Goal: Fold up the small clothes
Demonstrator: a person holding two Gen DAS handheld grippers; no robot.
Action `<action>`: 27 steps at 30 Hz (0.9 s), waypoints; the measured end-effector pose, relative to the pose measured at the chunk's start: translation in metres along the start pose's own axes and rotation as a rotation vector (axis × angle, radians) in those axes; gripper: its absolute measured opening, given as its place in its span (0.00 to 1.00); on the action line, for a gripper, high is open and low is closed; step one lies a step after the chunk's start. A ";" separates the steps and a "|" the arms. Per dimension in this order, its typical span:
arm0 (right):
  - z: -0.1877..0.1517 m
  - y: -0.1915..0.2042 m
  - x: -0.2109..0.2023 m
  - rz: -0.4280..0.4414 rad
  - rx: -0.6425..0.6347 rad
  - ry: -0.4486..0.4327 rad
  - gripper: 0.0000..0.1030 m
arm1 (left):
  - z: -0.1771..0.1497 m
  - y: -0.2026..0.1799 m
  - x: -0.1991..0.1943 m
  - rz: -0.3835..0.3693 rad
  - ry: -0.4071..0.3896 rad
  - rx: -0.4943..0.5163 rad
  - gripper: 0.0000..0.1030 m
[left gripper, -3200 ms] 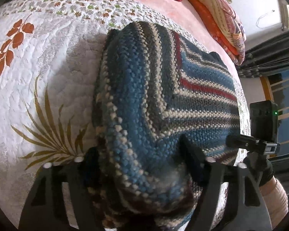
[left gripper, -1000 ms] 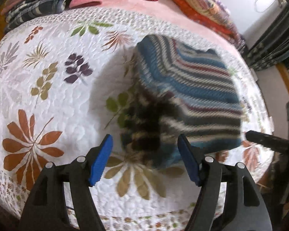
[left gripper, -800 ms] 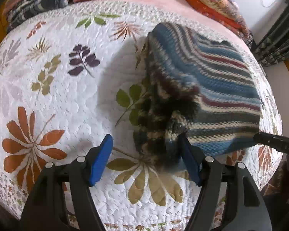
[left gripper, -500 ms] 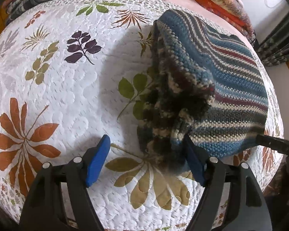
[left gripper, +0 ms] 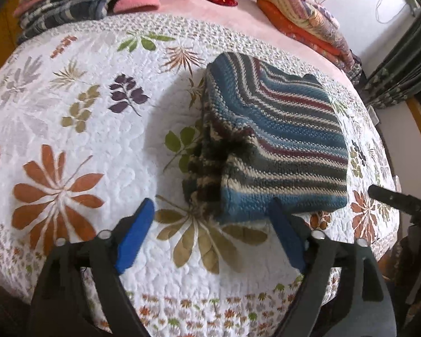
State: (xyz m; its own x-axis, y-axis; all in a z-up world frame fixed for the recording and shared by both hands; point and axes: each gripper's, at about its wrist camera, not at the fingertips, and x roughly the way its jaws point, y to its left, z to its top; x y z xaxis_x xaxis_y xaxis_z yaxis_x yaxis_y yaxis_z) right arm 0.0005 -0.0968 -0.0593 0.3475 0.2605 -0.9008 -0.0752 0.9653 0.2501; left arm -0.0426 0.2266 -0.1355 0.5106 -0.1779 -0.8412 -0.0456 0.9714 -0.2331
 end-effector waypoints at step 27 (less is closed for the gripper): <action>-0.092 0.074 -0.085 -0.234 -0.166 -0.267 0.96 | -0.069 -0.030 -0.106 0.122 -0.210 0.086 0.94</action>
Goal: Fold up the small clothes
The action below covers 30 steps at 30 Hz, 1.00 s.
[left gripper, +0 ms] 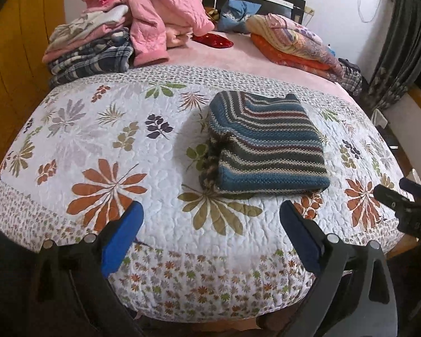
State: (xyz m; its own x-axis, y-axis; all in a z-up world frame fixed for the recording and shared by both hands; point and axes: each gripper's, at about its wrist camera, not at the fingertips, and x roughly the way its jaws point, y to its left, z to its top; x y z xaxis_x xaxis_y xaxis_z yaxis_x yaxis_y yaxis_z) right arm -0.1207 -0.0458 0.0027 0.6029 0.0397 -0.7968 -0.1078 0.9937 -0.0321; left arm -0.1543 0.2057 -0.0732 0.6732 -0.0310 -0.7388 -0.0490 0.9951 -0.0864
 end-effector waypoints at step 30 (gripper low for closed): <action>-0.023 0.021 -0.010 -0.014 0.025 0.020 0.96 | -0.022 -0.010 -0.007 0.028 -0.005 0.037 0.94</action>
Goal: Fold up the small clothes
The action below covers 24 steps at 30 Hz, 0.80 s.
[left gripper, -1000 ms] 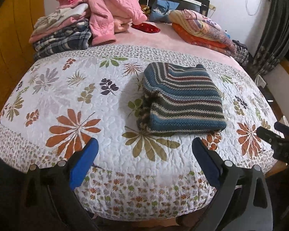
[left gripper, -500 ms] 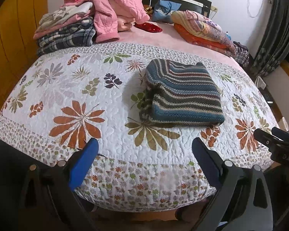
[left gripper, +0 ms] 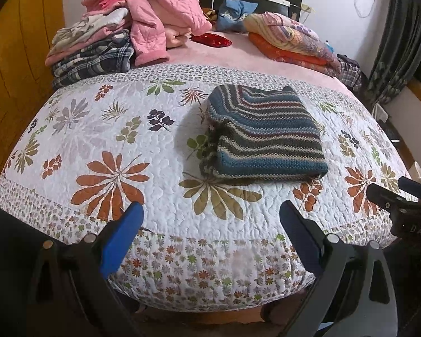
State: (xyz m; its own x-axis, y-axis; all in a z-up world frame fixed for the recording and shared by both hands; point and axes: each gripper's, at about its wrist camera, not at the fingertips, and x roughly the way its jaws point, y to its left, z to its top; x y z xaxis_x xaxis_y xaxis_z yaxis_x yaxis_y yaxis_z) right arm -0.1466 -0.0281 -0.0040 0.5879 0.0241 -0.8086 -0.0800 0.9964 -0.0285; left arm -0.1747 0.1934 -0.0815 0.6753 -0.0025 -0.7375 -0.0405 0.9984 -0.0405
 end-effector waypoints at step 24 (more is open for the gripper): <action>0.004 -0.014 0.017 -0.017 -0.029 0.029 0.96 | 0.004 -0.016 0.015 -0.028 0.027 0.004 0.94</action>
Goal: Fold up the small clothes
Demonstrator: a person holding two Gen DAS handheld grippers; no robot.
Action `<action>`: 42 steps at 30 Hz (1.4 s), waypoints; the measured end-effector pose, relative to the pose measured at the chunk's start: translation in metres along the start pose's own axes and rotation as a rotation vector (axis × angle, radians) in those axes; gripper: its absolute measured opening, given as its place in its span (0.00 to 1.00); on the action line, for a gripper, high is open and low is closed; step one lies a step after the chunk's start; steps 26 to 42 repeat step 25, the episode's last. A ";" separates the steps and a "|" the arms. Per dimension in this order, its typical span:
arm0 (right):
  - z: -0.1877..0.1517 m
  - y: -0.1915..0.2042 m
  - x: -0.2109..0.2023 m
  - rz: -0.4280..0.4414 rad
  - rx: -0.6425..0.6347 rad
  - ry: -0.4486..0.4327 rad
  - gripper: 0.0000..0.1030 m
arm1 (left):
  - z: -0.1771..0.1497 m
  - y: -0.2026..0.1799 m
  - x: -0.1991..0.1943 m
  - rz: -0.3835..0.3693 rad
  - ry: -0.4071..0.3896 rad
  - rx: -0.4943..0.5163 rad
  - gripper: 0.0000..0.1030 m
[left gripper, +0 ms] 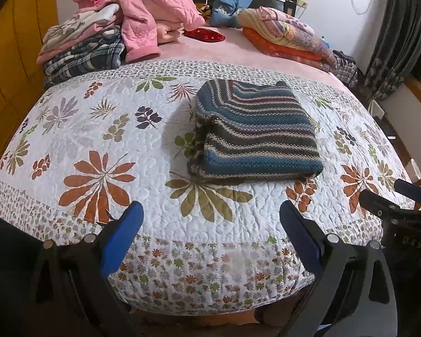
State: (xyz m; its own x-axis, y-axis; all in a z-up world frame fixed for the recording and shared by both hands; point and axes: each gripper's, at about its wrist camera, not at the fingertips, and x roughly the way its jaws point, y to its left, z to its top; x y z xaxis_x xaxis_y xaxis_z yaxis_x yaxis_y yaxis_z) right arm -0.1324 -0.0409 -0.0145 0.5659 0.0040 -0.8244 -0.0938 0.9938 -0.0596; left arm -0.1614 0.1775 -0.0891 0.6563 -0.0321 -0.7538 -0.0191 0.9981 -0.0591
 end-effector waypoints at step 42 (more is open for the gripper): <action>0.003 -0.014 0.002 0.010 0.054 0.006 0.96 | 0.000 -0.002 0.001 0.003 -0.010 0.005 0.94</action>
